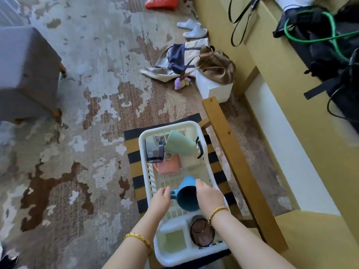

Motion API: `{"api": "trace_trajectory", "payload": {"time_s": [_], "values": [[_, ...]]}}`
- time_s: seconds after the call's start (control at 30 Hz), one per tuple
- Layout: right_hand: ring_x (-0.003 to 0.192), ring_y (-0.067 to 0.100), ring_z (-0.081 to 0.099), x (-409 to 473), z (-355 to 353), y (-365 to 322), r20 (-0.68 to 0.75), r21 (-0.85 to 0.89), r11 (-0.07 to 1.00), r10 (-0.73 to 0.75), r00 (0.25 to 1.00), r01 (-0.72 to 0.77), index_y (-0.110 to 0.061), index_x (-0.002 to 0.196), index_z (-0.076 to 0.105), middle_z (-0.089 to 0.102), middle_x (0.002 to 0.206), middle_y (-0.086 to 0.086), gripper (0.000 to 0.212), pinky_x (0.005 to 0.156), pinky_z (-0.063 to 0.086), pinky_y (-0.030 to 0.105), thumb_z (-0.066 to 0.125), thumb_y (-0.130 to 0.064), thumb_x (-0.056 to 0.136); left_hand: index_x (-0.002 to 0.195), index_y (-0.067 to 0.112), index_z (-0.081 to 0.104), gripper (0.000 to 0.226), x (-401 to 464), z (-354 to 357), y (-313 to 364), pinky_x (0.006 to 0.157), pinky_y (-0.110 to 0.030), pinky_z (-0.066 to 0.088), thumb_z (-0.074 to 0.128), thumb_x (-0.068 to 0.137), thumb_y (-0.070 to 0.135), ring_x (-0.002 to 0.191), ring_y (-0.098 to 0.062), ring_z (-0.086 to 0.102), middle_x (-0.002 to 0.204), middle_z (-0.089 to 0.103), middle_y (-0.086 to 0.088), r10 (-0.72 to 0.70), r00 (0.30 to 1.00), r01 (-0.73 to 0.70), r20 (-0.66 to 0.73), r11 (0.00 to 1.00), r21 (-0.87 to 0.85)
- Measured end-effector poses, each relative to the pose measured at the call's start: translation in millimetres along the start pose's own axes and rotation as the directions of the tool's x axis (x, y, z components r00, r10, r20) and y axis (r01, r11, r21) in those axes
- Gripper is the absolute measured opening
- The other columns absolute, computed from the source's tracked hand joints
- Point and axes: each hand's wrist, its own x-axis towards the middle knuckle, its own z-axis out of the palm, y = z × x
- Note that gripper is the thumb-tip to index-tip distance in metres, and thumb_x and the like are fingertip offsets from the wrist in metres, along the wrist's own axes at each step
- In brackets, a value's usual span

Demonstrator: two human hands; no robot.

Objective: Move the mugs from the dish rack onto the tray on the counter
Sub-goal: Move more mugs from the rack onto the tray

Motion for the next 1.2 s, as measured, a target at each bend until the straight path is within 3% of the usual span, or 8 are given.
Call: {"api": "trace_trajectory", "payload": {"time_s": [0.07,0.27,0.4,0.57,0.67,0.83,0.97,1.2], "values": [[0.092,0.027,0.065,-16.0,-13.9,-12.9,-0.11,0.209,0.977,0.056,0.992,-0.032,-0.012,0.13,0.039,0.06,0.119,0.006,0.036,0.072,0.05,0.032,0.036,-0.004,0.095,0.118,0.012,0.054,0.044,-19.5,-11.5,9.1,0.067,-0.028,0.051,0.031,0.098,0.044,0.082,-0.02,0.064,0.103,0.064,-0.003,-0.047,0.997,0.059,0.061,0.974,-0.217],[0.132,0.017,0.044,-63.6,-58.8,-46.4,-0.337,0.639,0.763,0.167,0.927,0.095,-0.022,0.144,0.032,0.041,0.147,0.002,0.05,0.108,0.041,0.037,0.04,-0.006,0.097,0.103,0.01,0.061,0.038,-80.7,-47.1,44.2,0.053,-0.025,0.054,0.057,0.087,0.044,0.068,-0.02,0.072,0.087,0.07,-0.013,0.106,0.983,0.004,0.15,0.805,-0.594],[0.131,0.014,0.041,-96.8,-104.7,-52.3,-0.296,0.879,0.45,0.262,0.918,0.155,-0.019,0.138,0.042,0.042,0.145,0.002,0.053,0.109,0.037,0.03,0.039,0.004,0.091,0.113,0.011,0.059,0.037,-119.9,-61.5,68.3,0.065,-0.029,0.056,0.049,0.093,0.04,0.089,-0.023,0.069,0.104,0.069,-0.013,0.289,0.941,-0.14,0.177,0.807,-0.574],[0.107,0.018,0.059,-147.4,-143.8,-31.8,-0.166,0.967,-0.138,0.3,0.939,0.215,-0.008,0.126,0.054,0.058,0.125,0.013,0.036,0.087,0.047,0.028,0.038,-0.009,0.095,0.106,0.015,0.06,0.024,-168.3,-56.2,103.1,0.064,-0.028,0.057,0.046,0.096,0.032,0.086,-0.019,0.066,0.1,0.067,-0.01,0.447,0.873,-0.288,0.196,0.796,-0.532],[0.097,0.012,0.066,-185.7,-146.0,-16.4,-0.141,0.974,-0.12,0.342,0.929,0.192,-0.021,0.118,0.059,0.066,0.111,0.002,0.032,0.083,0.053,0.028,0.048,-0.039,0.093,0.11,0.015,0.06,0.024,-196.8,-32.9,117.9,0.061,-0.024,0.056,0.047,0.096,0.03,0.082,-0.017,0.066,0.098,0.066,-0.009,0.541,0.792,-0.396,0.282,0.807,-0.437],[0.096,0.019,0.063,-261.6,-134.4,25.6,-0.081,0.97,-0.173,0.436,0.896,0.172,-0.017,0.128,0.048,0.063,0.114,0.007,0.066,0.072,0.05,0.026,0.057,-0.058,0.077,0.11,0.023,0.063,0.027,-245.1,25.0,130.4,0.072,-0.026,0.055,0.049,0.094,0.039,0.091,-0.019,0.066,0.106,0.066,-0.009,0.585,0.664,-0.558,0.466,0.802,-0.212],[0.118,0.028,0.055,-322.6,-112.4,63.2,-0.106,0.892,-0.332,0.503,0.858,0.305,-0.017,0.133,0.042,0.055,0.13,0.013,0.079,0.103,0.044,0.044,0.066,-0.052,0.066,0.117,0.024,0.061,0.035,-285.5,87.1,137.5,0.084,-0.028,0.051,0.047,0.093,0.045,0.1,-0.016,0.063,0.109,0.066,-0.004,0.601,0.56,-0.72,0.57,0.693,-0.023],[0.1,0.019,0.065,-428.2,-62.4,124.8,-0.102,0.823,-0.334,0.709,0.698,0.459,-0.018,0.121,0.048,0.064,0.115,0.006,0.04,0.082,0.056,0.033,0.059,-0.033,0.087,0.109,0.018,0.064,0.024,-357.9,209.4,117.0,0.083,-0.026,0.053,0.05,0.095,0.031,0.099,-0.015,0.061,0.108,0.065,-0.006,0.505,0.394,-0.786,0.768,0.618,-0.003]]}}
